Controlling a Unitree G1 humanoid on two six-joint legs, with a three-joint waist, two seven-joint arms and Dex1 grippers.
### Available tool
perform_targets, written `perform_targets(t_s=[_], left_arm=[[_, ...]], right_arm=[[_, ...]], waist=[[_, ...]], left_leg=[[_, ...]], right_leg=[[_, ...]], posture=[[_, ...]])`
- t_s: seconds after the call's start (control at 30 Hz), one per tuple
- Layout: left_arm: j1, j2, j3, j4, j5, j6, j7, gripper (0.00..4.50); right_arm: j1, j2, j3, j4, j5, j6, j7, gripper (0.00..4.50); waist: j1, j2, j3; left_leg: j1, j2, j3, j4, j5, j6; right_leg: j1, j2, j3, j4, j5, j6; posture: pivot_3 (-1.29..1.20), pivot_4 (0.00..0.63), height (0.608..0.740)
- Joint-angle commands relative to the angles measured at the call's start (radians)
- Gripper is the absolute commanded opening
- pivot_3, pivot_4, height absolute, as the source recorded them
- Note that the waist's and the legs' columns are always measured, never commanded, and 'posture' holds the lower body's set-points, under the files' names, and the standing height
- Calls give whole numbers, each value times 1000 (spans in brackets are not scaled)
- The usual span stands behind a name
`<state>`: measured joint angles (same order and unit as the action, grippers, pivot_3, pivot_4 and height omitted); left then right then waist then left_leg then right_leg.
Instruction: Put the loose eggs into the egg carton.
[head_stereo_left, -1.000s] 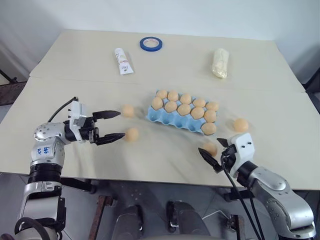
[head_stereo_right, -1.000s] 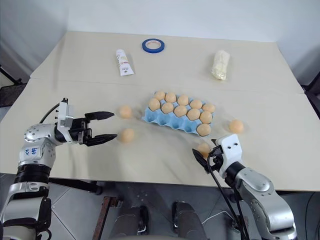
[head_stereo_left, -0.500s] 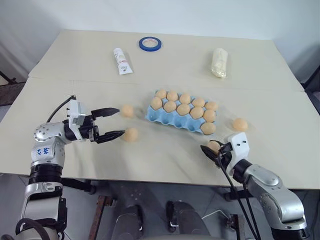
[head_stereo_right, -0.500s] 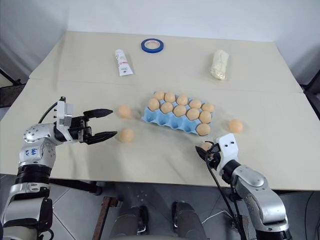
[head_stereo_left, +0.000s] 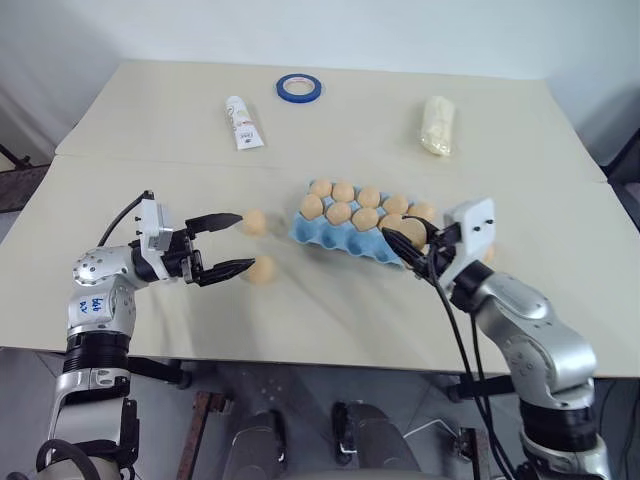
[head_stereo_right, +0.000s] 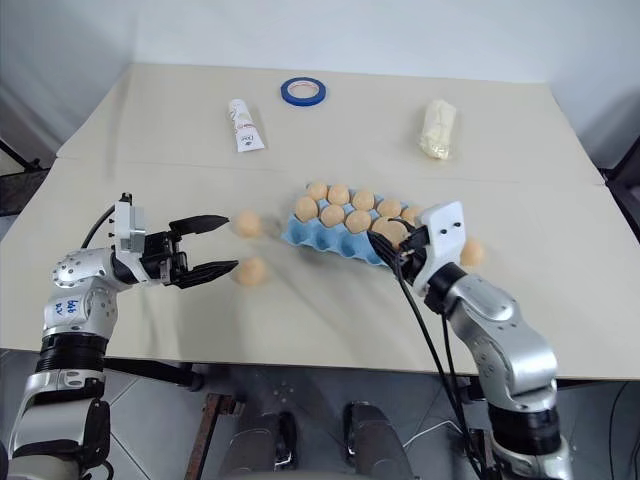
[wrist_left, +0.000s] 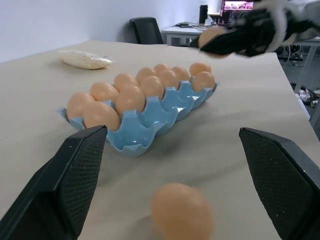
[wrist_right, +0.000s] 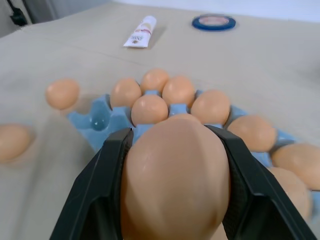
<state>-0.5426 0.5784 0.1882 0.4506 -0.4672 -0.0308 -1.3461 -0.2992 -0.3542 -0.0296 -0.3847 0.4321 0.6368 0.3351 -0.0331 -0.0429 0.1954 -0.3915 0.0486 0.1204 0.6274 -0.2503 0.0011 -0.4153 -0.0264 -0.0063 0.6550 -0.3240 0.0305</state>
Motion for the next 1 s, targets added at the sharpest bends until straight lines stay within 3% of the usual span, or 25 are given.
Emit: perform_targets(t_s=[0.03,0.23,0.5,0.77,1.0], left_arm=[[-15,0,12,-40,-27,6,0,4500],[12,25,40,-35,-29,4,0,4500],[34,22,52,-63,-34,5,15,4500],[57,18,53,-93,-45,9,22,4500],[74,40,76,-65,-38,0,36,4500]], right_arm=[[-39,29,30,64,-55,-76,-4,1866],[-91,50,55,148,-110,-100,-3,1866],[-63,21,42,74,-76,-57,55,4483],[-2,-92,-81,-65,16,-23,140,4483],[243,-306,-337,-88,81,-68,317,4483]], waist=[[0,0,0],[-3,0,0],[-3,0,0],[1,0,0],[6,0,0]], left_leg=[[-1,0,0,0,0,0],[-2,0,0,1,0,1],[-2,0,0,1,0,0],[-2,0,0,1,0,0],[-2,0,-1,0,-1,1]], right_leg=[[-1,0,0,0,0,0],[-2,0,0,1,0,0],[-2,0,0,2,0,0],[-2,-1,0,2,0,0],[0,-1,-1,-1,0,0]], posture=[[0,150,740],[0,150,740],[0,150,740],[0,150,740],[0,150,740]])
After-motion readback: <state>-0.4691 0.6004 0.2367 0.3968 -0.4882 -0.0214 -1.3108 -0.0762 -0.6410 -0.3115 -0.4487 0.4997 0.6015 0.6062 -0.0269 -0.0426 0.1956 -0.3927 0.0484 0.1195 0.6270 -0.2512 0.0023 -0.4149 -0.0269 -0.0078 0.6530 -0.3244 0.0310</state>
